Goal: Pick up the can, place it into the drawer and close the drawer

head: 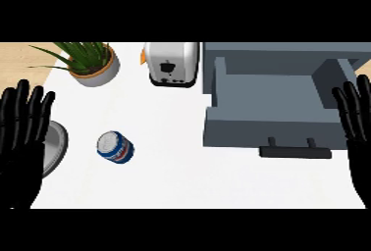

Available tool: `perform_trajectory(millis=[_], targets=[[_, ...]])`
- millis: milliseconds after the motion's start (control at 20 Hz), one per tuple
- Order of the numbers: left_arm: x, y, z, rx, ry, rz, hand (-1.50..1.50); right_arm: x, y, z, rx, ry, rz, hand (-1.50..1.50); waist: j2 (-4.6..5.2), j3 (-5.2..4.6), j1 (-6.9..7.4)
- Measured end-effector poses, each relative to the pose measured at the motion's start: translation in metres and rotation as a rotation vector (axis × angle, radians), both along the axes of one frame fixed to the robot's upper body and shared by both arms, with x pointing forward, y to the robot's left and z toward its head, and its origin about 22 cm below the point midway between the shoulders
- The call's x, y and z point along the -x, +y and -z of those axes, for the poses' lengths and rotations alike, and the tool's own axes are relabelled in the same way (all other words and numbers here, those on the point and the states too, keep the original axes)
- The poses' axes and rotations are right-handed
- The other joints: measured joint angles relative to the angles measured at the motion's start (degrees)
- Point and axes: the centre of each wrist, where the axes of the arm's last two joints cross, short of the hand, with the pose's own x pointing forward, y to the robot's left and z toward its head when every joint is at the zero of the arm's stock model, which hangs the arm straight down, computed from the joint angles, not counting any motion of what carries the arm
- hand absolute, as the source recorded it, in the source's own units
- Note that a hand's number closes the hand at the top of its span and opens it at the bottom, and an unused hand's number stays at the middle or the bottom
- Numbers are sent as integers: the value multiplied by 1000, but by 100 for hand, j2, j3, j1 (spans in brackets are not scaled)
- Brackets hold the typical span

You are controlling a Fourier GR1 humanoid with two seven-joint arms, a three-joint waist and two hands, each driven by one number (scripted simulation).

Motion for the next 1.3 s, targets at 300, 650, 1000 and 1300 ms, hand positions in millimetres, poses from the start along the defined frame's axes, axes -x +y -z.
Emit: perform_trajectory(millis=[300,650,1000,1300], targets=[[24,-7,2,1,14,-172,-150,-1,-1,5,-49,3,16,-150,-20,-59,-100],[44,-3,18,136,314,-444,-150,5,-3,25,-110,241,162,-150,-18,-74,-110],[55,-14,0,168,370,-506,-150,3,-11,24,-122,292,190,-150,-21,-76,-141],[45,-21,5,172,398,-509,-150,14,-21,33,-122,288,197,-150,-21,-77,-159]])
